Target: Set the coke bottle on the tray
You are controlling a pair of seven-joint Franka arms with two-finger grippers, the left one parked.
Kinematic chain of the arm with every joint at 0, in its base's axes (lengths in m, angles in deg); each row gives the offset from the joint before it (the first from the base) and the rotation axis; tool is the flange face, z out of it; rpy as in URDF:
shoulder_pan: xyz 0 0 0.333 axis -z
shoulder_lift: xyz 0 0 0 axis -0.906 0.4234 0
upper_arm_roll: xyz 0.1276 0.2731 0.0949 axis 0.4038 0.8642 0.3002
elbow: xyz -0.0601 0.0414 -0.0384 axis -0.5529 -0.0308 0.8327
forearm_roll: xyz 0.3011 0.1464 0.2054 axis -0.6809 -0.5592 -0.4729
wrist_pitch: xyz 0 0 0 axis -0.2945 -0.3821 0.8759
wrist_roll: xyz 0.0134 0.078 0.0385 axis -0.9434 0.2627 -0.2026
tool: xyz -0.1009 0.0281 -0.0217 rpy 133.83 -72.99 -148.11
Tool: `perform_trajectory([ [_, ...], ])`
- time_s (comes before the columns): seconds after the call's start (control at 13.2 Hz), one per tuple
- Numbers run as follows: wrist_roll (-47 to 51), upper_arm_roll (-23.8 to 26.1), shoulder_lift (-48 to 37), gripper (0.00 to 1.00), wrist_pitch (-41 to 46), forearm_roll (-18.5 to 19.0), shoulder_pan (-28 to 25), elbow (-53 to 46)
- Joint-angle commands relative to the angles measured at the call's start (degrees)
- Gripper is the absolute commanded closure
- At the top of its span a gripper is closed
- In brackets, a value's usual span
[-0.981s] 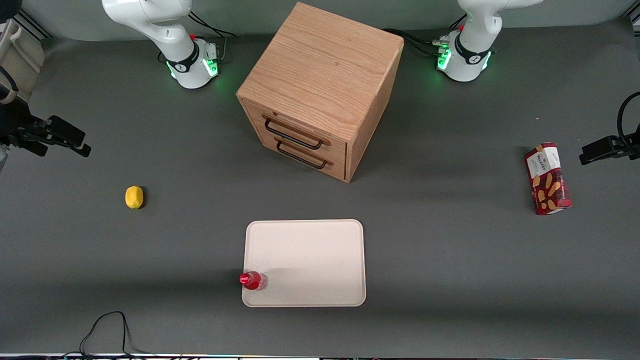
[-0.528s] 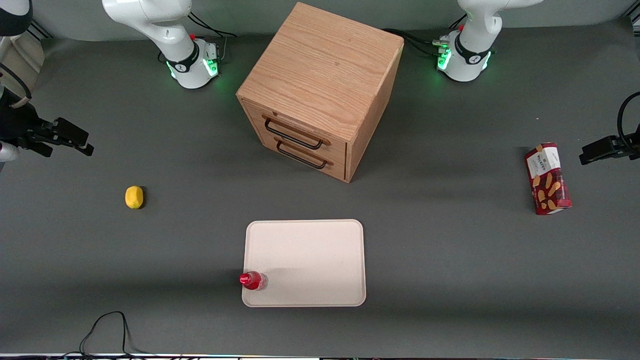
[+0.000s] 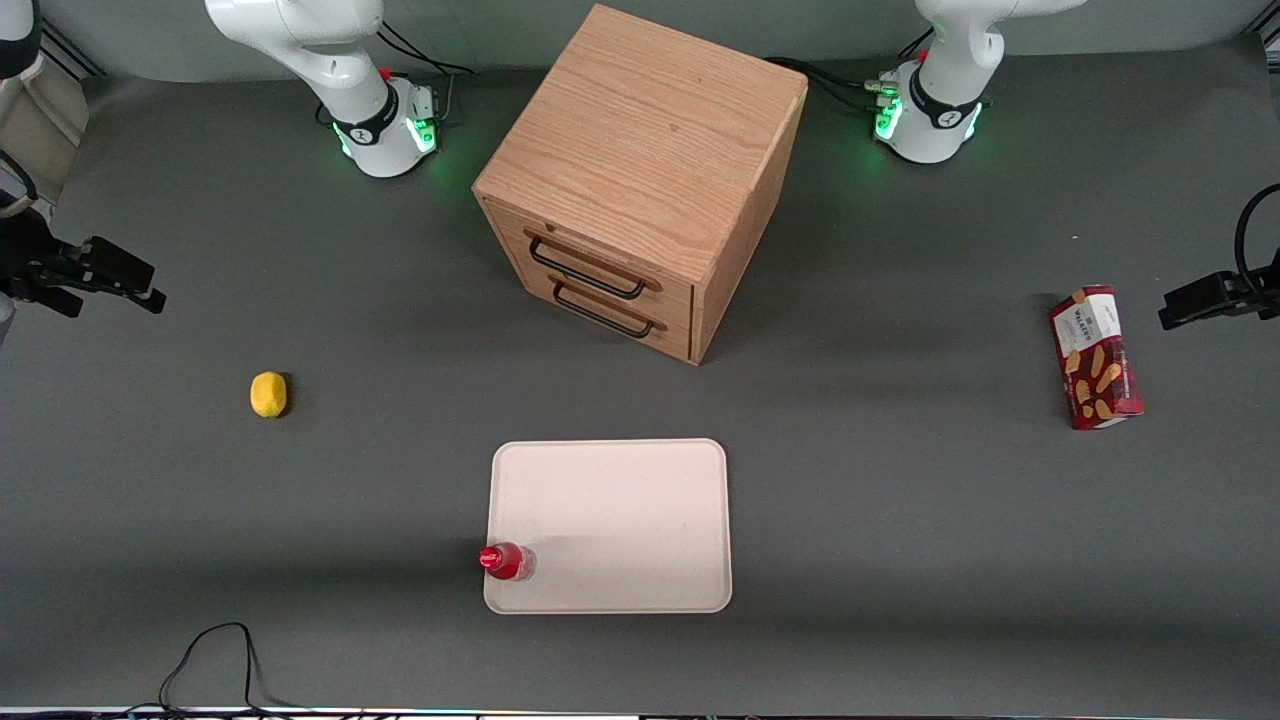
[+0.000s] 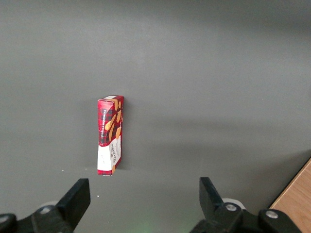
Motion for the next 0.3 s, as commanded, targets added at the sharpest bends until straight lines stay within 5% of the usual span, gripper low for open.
perform_trajectory([
  [0.0,-1.28,-2.15,0.16,0.00,-0.13,1.08,-1.82,-0.57],
  [0.23,-1.10,-2.15,0.16,0.00,-0.04,1.08,-1.74,-0.57],
])
